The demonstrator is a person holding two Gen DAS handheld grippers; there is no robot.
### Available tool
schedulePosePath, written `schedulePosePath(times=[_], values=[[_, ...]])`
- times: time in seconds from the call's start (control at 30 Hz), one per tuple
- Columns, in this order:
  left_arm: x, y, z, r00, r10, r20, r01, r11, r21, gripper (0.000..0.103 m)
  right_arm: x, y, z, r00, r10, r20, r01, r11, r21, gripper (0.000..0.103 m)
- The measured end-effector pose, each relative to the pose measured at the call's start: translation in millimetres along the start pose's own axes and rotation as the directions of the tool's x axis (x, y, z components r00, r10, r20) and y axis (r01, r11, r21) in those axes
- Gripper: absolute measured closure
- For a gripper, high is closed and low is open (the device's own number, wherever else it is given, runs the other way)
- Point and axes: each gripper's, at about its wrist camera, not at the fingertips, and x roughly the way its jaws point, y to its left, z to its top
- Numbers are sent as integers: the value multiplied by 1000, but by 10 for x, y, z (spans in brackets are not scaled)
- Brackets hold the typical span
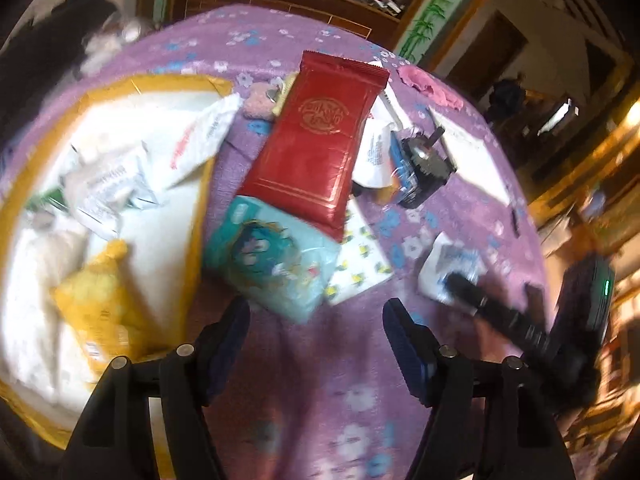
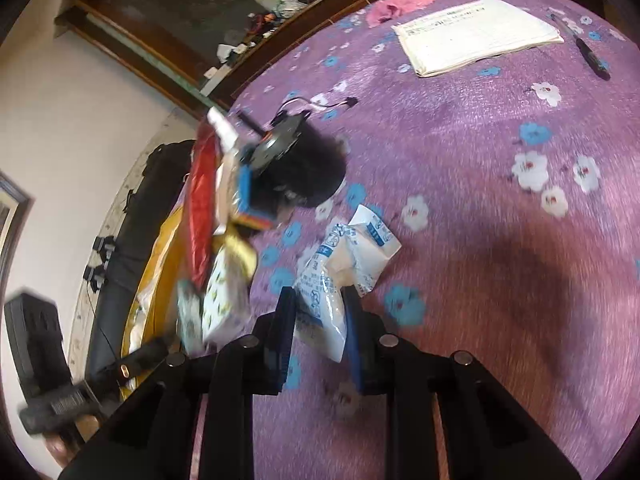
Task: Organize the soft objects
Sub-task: 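Grasp the teal tissue pack with the left gripper while the right gripper lifts the sachet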
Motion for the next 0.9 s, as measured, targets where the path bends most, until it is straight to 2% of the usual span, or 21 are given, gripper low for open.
schedulePosePath(times=[0.1,0.2,0.3,0.47,0.63,0.77,0.8,0.83,0.87,0.9], values=[[93,24,101,999,40,-14,-42,991,-131,30,-40,78,-36,999,-35,34,36,998,-51,81],[117,94,210,1000,17,-14,-20,966,-258,28,-53,141,-64,998,-20,54,24,996,-87,80],[175,134,282,997,64,-50,-77,942,-327,27,-65,185,-70,998,-7,68,15,992,-122,79],[292,46,352,984,160,-74,-176,934,-312,27,-67,201,-61,998,1,70,8,991,-137,78],[393,-153,281,968,237,-77,-246,957,-156,27,-10,155,-31,1000,13,24,-11,994,-108,78],[397,-165,268,963,264,-50,-268,946,-182,27,1,78,-29,1000,24,10,-23,998,-64,77],[417,-190,287,961,275,-36,-277,946,-166,31,5,72,-22,1000,23,9,-22,998,-61,77],[432,-204,290,956,293,-27,-293,945,-145,45,11,72,-14,1000,17,10,-16,998,-62,77],[436,-225,289,954,299,-17,-298,945,-132,52,18,69,-15,1000,12,9,-11,998,-63,77],[416,-217,279,961,276,-10,-275,954,-119,70,25,65,-12,1000,7,6,-7,998,-61,77]])
